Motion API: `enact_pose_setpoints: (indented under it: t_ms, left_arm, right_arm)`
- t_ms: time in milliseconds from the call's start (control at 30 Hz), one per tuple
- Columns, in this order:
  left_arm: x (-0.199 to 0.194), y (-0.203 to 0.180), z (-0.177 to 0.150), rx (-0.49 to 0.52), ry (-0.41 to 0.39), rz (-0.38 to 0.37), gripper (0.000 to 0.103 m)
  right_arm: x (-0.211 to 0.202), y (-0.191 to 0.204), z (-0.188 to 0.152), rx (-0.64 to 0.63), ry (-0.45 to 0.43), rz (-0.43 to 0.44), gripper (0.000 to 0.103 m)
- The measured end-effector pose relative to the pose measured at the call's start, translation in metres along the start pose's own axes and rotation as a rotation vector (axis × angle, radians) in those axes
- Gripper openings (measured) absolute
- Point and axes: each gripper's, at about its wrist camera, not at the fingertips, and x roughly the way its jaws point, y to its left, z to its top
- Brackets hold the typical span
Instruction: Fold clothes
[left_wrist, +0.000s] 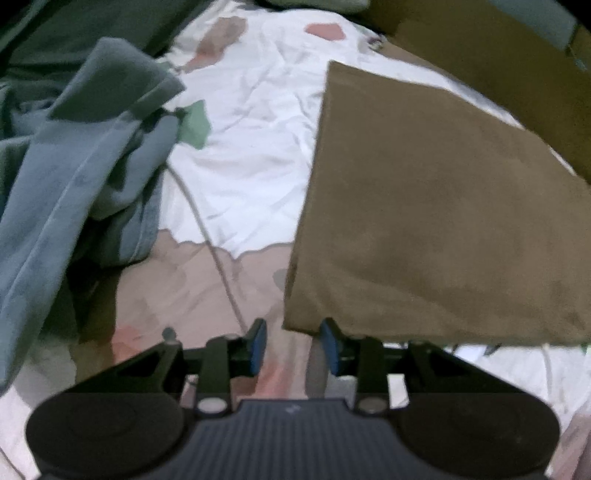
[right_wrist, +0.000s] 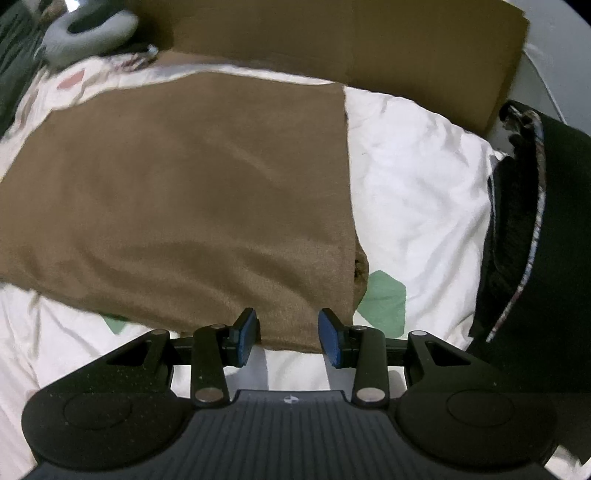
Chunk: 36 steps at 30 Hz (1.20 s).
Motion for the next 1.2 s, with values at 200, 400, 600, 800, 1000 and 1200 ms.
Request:
enact_pose_setpoints:
  t_ms: [200, 400, 600, 800, 1000, 1200]
  left_arm:
    - [0.0, 0.015, 0.0, -0.171, -0.015, -0.136, 0.036]
    - [0.019, 0.035, -0.008, -0.381, 0.007, -0.221, 0.037]
    - [0.041, 0.055, -0.018, -0.54, 0.015, -0.34, 0.041]
    - [0.048, 0.058, -0.015, -0.581, 0.004, -0.397, 0.038]
    - [0.052, 0.057, -0.015, -0.61, 0.001, -0.424, 0.016]
    - [0.047, 0.056, -0.019, -0.579, -0.017, -0.397, 0.005]
  right_arm:
    - [-0.008, -0.021, -0.006, 0.145, -0.008, 0.047, 0.044]
    - [-0.013, -0.047, -0.016, 0.314, -0.007, 0.088, 0.044]
    - [-0.002, -0.077, -0.028, 0.553, -0.007, 0.181, 0.044]
    - [0.01, -0.091, -0.043, 0.751, -0.011, 0.275, 0.044]
    - [0.025, -0.099, -0.046, 0.843, -0.016, 0.337, 0.027]
    - [0.023, -0.106, -0.043, 0.844, -0.032, 0.383, 0.005]
